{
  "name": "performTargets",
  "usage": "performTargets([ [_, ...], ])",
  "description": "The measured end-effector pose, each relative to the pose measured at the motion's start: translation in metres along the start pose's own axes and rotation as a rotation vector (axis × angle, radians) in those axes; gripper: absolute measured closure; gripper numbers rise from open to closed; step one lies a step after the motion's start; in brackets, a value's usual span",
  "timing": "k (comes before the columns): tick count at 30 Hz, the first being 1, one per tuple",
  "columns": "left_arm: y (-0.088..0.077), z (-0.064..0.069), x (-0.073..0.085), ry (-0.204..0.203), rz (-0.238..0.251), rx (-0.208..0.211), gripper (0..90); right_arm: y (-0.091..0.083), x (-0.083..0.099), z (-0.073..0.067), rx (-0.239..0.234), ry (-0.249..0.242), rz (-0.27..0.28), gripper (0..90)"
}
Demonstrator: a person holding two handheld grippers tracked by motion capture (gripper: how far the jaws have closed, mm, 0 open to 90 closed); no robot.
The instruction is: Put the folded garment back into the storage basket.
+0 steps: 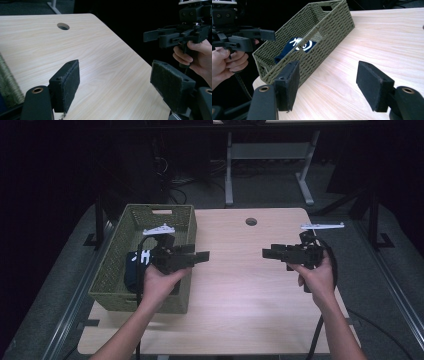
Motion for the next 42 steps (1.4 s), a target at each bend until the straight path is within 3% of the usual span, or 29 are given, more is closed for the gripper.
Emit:
performTargets([
  [18, 0.026, 0.016, 0.003, 0.029, -0.035, 0.023, 23.2, -0.031, 0.015, 0.034, 0.044, 0.057, 0.058, 33.9],
  [23, 0.033, 0.027, 0.001, 0.035, -0.022, 0.049, 23.3, -0.040, 0.021, 0.043, 0.061, 0.068, 0.071, 33.7],
  [35, 0.061, 0.056, 0.010, 0.062, -0.045, 0.106, 23.6, -0.056, 0.037, 0.061, 0.091, 0.088, 0.071, 33.7],
  [39, 0.067, 0.065, 0.016, 0.054, -0.038, 0.123, 23.0, -0.059, 0.045, 0.067, 0.090, 0.106, 0.065, 33.7],
  [42, 0.072, 0.073, 0.023, 0.073, -0.043, 0.132, 23.1, -0.062, 0.052, 0.068, 0.100, 0.103, 0.060, 33.7],
])
Point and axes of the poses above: each handheld gripper's, and its own axes: y roughly forward along the jaws, x roughly out of its underside, z roughly to its right, the point moved 4 cm from there along y, roughly forward along the jaws, and after that the axes turned 12 degrees about y, right-handed, at the moved point
